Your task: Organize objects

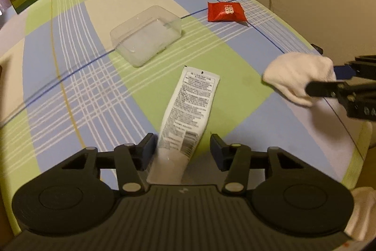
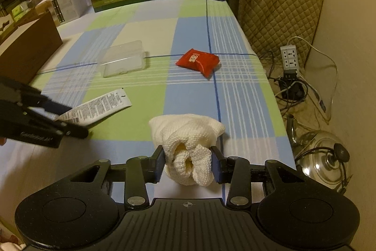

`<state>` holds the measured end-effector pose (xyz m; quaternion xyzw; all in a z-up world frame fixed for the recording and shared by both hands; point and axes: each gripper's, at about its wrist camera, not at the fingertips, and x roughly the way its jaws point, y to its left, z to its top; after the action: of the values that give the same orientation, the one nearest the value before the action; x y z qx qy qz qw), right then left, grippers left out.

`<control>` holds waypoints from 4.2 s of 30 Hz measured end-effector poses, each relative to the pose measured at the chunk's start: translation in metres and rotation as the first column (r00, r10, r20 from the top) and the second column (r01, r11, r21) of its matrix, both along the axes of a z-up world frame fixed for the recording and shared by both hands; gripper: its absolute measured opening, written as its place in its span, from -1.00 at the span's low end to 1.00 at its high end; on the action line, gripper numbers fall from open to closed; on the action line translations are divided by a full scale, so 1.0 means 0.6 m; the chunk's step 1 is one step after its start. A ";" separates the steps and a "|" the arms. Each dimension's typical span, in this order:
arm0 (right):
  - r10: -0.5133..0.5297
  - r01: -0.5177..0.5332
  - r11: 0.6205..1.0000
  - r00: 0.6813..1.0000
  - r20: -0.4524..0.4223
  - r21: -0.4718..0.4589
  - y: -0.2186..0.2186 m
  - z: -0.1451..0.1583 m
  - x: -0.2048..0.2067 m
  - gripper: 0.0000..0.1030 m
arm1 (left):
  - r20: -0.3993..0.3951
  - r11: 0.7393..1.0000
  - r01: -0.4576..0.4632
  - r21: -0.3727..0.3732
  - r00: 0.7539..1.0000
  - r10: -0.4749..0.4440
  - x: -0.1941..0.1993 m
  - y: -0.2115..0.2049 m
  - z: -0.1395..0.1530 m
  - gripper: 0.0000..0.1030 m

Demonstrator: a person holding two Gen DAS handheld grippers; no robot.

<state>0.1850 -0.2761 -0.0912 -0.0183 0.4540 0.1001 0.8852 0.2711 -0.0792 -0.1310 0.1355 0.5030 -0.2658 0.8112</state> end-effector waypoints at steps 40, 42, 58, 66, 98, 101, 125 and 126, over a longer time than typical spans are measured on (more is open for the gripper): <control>0.042 -0.042 0.999 0.999 -0.013 0.005 0.025 -0.012 0.007 -0.19 | -0.013 0.972 -0.236 0.011 0.972 0.237 -0.018 0.015 0.011 -0.32; 0.053 -0.053 0.998 0.998 -0.013 0.017 0.029 -0.007 0.004 -0.20 | -0.017 0.968 -0.251 -0.001 0.968 0.251 -0.020 0.023 0.016 -0.32; 0.210 -0.217 0.970 0.975 0.068 0.107 0.113 0.070 0.008 -0.20 | 0.042 0.920 -0.375 -0.114 0.923 0.381 -0.060 0.110 0.123 -0.32; 0.299 -0.313 0.938 0.948 0.108 0.148 0.172 0.106 0.013 -0.20 | 0.091 0.881 -0.441 -0.172 0.883 0.460 -0.088 0.174 0.182 -0.32; 0.570 -0.619 0.764 0.780 0.258 0.183 0.632 0.167 0.127 -0.20 | 0.262 0.719 -0.676 -0.162 0.673 0.692 -0.032 0.529 0.281 -0.32; 0.561 -0.604 0.779 0.791 0.243 0.169 0.660 0.156 0.152 -0.20 | 0.255 0.720 -0.680 -0.140 0.678 0.689 -0.001 0.554 0.269 -0.32; 0.473 -0.481 0.868 0.877 0.090 0.126 0.752 0.076 0.324 -0.20 | 0.130 0.769 -0.639 -0.005 0.762 0.635 0.234 0.612 0.141 -0.31; 0.470 -0.478 0.869 0.878 0.089 0.126 0.753 0.075 0.326 -0.20 | 0.128 0.771 -0.637 -0.003 0.764 0.632 0.240 0.613 0.137 -0.31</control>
<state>0.3806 0.1758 -0.0461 -0.0680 0.4025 0.3462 0.8447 0.4150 0.2887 -0.0486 -0.0101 0.4741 0.0431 0.8793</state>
